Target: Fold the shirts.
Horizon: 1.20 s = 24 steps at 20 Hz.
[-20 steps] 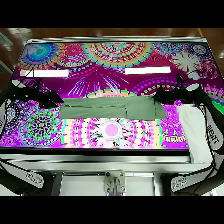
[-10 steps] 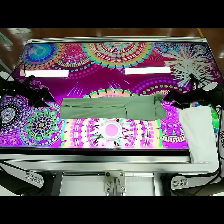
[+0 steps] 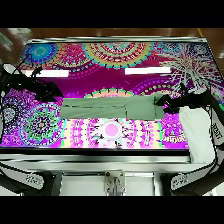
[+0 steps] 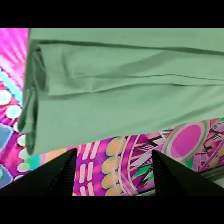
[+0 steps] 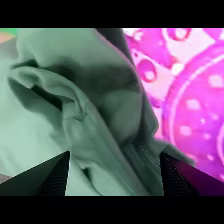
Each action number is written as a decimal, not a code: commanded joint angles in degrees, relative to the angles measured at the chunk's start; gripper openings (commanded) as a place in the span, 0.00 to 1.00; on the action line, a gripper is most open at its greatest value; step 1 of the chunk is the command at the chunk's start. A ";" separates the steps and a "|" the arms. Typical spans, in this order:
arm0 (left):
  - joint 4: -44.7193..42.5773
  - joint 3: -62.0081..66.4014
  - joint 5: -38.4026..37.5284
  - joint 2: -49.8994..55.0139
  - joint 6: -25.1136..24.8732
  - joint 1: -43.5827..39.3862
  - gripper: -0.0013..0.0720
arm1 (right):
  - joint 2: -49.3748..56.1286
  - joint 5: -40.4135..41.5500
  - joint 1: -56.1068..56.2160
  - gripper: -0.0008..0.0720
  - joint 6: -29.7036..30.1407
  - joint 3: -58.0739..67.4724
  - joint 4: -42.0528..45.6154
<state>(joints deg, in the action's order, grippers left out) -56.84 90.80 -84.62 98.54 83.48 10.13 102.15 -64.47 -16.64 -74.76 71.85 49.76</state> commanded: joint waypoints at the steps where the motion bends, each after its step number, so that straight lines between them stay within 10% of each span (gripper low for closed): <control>1: 3.43 0.07 0.20 -0.26 -0.33 -3.06 0.73 | 2.89 0.42 1.81 0.79 0.61 -0.20 -3.02; 4: 6.29 0.07 3.39 -0.26 -0.52 -5.09 0.73 | 1.22 -1.88 1.77 0.15 2.93 -0.13 -4.74; 6: 8.52 0.00 6.58 -0.04 -0.94 -6.86 0.65 | -1.66 -2.75 1.05 0.16 3.74 -0.13 -4.72; 9: 11.87 -0.02 11.43 1.18 -1.11 -11.69 0.26 | -8.57 -4.55 -0.02 0.09 3.41 -0.13 -4.72; 24: 37.77 0.70 37.24 17.40 -8.46 -47.17 0.08 | -39.63 -14.71 -0.04 0.09 -6.23 -0.13 -5.07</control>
<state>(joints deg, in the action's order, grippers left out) -25.65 91.00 -54.43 113.01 75.61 -32.01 66.46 -77.49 -16.69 -78.96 71.66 45.06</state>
